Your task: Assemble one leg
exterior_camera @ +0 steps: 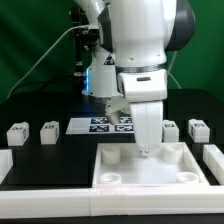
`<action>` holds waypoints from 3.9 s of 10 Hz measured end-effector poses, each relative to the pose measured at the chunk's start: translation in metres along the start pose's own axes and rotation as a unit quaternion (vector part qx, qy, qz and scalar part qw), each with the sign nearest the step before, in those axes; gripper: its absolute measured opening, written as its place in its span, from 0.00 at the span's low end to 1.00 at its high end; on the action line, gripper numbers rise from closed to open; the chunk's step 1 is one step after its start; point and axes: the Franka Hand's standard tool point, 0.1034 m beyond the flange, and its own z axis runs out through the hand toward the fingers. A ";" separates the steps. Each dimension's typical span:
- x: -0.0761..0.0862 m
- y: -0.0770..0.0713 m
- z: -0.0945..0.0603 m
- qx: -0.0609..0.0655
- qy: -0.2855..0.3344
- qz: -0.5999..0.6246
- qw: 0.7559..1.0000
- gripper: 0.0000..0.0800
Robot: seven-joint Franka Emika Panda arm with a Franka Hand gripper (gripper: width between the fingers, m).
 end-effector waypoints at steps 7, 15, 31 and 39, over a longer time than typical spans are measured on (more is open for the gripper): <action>0.021 0.001 0.001 -0.001 0.002 -0.014 1.000 0.08; 0.019 0.001 0.002 -0.001 0.002 -0.012 1.000 0.80; 0.107 -0.031 -0.030 -0.020 0.033 0.542 0.840 0.81; 0.121 -0.049 -0.030 0.149 -0.201 0.583 0.773 0.81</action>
Offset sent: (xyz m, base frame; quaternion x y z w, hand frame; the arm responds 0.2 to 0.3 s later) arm 0.0090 0.0225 -0.0162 0.0038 0.0052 -0.0375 0.9993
